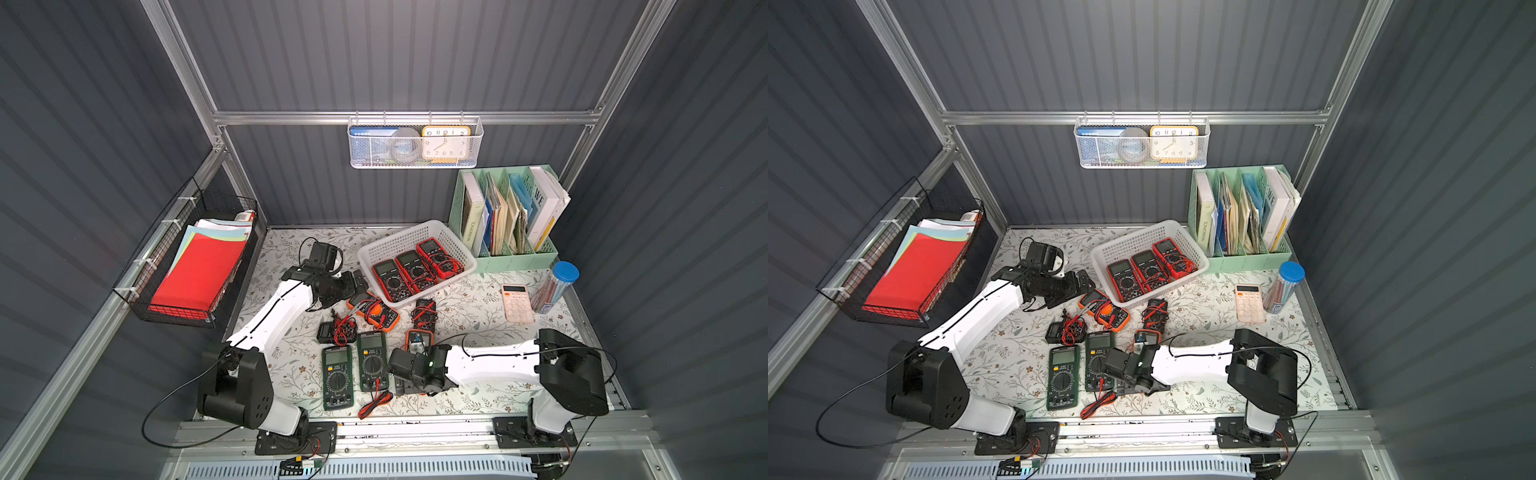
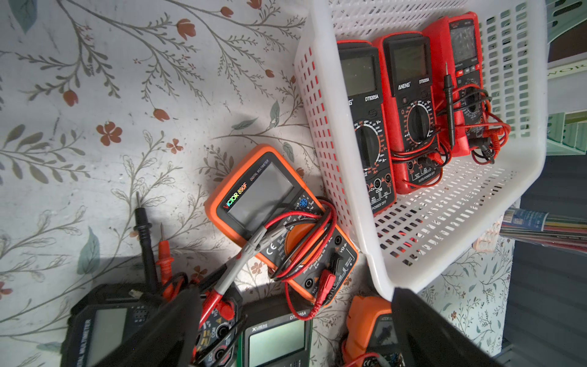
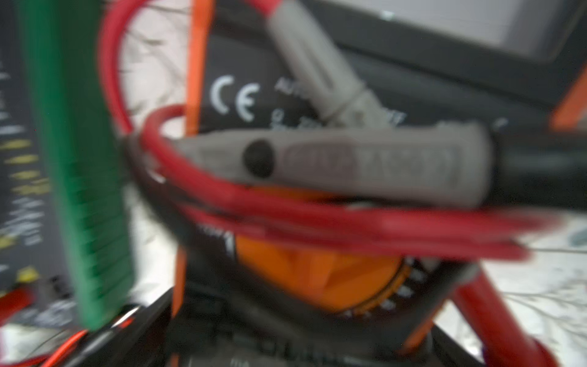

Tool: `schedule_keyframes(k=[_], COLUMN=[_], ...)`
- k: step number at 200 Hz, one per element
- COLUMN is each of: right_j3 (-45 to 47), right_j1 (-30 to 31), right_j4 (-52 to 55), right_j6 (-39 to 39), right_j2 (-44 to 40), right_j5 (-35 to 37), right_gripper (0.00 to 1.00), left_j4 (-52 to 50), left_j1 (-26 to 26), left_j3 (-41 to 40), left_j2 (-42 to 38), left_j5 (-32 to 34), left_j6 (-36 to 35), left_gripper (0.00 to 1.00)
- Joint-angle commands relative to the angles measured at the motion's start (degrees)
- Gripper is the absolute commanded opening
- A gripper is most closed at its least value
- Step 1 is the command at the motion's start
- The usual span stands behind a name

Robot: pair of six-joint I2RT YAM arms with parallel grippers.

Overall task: Put the multimeter into the basket
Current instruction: Pick up the multimeter from the center of the board.

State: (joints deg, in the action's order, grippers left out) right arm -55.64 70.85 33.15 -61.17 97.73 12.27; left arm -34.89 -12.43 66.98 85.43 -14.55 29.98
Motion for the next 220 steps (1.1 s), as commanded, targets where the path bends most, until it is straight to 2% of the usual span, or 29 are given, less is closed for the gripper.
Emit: schedule_keyframes(k=[1,90,119,131,155,220], right_j3=[-0.8,-3.72,-2.42,-0.97,1.49,4.21], right_j1=[-0.64,-2.01,-1.94,-1.79,-0.66,1.74], right_j4=[3.82,2.17,1.66,1.01,1.45,5.41], right_j6=[0.31,0.22,0.43,0.69,1.28,5.83], right_j2=[2.06,6.31,5.89,4.37,-0.06,-15.22], right_j5=[4.42,5.88,4.21,2.8,1.04,-4.74], right_gripper=[0.99,0.99,0.84,0.76,0.66,0.58], left_j4=[-0.26,-0.2,0.09,0.24,0.49,0.38], left_j1=[0.21,0.21,0.21,0.21,0.21,0.21], left_j3=[1.2,0.82,0.79,0.79,1.09,2.37], left_j2=[-0.61,-0.7,-0.34,-0.22,-0.17,0.35], left_j5=[0.83,1.19,0.75,0.68,0.49,-0.08], left_j6=[0.43,0.84,0.99,1.03,1.08,1.15], left_gripper=[0.99,0.99,0.99,0.99,0.99,0.99])
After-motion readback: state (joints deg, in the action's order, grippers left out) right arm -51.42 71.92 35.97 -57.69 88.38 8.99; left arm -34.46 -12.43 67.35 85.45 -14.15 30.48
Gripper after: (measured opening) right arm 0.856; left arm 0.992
